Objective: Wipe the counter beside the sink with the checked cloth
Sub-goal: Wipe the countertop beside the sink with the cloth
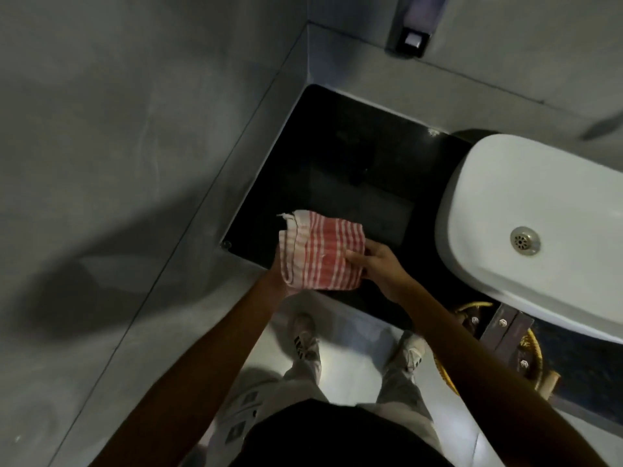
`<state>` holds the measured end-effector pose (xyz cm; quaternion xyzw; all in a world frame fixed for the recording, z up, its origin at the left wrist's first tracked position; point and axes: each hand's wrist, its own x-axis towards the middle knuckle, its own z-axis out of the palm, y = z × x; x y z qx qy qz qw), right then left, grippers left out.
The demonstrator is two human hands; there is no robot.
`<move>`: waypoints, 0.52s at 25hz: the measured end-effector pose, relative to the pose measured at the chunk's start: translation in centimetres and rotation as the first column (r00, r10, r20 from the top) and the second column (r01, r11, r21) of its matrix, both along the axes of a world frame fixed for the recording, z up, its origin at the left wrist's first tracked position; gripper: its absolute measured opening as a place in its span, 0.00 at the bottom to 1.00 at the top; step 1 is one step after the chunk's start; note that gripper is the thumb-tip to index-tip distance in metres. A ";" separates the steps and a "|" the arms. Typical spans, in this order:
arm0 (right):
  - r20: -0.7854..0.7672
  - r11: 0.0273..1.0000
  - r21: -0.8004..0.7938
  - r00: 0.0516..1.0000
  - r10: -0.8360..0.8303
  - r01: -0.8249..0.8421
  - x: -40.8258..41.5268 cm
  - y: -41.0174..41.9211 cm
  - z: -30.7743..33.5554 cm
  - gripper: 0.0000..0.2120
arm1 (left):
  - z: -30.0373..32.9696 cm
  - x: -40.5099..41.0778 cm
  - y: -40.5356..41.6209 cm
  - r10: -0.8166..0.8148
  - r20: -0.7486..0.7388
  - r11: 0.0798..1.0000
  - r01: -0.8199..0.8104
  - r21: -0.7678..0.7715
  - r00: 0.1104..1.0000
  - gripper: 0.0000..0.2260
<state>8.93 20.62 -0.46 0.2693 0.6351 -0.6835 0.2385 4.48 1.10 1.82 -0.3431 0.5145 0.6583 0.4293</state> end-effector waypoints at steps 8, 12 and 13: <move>-0.211 0.917 0.290 0.953 -0.217 0.273 -11.7 1.9 -0.1 0.17 | -1.5 -16.0 2.1 -0.032 -0.214 0.988 0.064 0.143 0.976 0.37; -0.181 0.854 0.420 0.950 -0.254 0.308 -14.7 3.2 -0.4 0.19 | -0.9 -18.8 4.2 -0.214 -0.454 0.976 0.176 -0.126 0.865 0.27; -0.185 0.828 0.478 0.955 -0.233 0.294 -14.4 3.5 0.2 0.19 | -0.7 -18.1 4.3 -0.312 -0.521 0.940 0.181 -0.288 0.795 0.25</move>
